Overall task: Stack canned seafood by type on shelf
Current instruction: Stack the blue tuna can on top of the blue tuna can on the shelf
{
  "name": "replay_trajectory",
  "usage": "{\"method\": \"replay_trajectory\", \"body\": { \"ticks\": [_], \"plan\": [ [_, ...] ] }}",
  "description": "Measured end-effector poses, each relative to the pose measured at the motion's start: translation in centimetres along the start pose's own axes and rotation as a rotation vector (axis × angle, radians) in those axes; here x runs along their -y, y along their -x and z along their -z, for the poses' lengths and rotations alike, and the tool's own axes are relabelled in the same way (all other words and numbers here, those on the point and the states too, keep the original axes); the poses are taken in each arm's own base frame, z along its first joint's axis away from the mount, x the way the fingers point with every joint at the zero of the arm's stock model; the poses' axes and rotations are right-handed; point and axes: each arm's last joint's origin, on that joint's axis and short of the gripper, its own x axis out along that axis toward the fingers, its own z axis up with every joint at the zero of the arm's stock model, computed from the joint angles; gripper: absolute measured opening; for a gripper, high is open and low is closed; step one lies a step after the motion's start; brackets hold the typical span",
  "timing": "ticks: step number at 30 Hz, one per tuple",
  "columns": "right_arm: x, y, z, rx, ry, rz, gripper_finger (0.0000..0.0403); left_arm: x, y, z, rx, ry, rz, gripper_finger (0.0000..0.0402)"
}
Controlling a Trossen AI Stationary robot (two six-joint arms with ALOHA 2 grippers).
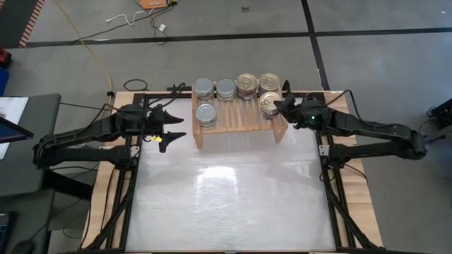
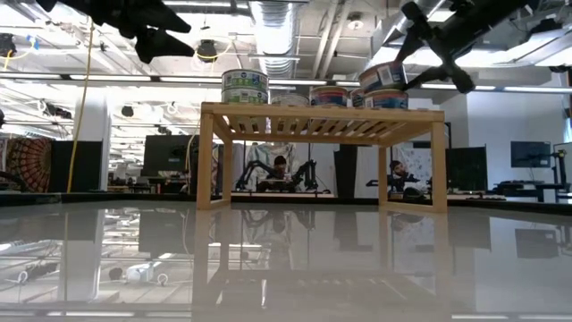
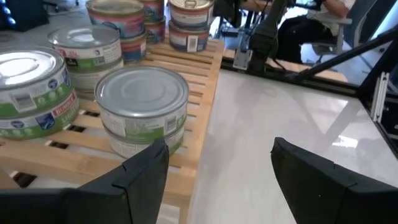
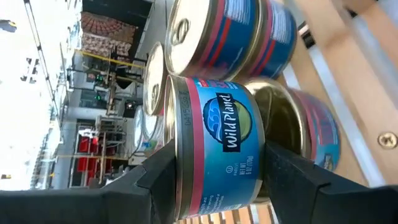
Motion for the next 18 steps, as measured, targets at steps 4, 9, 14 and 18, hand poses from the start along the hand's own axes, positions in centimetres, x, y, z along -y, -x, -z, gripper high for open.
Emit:
{"method": "replay_trajectory", "body": {
  "ticks": [4, 9, 14, 18],
  "plan": [
    [0.12, 0.25, 0.24, -0.016, -0.008, 0.009, 0.0225, -0.01, -0.01, 0.12, -0.012, -0.003, -0.001, 0.0271],
    [0.14, 0.19, 0.28, -0.016, -0.003, 0.011, 0.0225, -0.01, -0.01, 0.12, -0.012, -0.004, -0.001, 0.0271],
    [0.15, 0.19, 0.28, -0.016, 0.001, 0.012, 0.0225, -0.02, -0.01, 0.29, -0.03, -0.002, -0.002, 0.0271],
    [0.15, 0.2, 0.3, -0.017, 0.022, 0.012, 0.0231, -0.04, 0.0, 0.52, -0.054, 0.007, -0.004, 0.0271]
  ]
}}
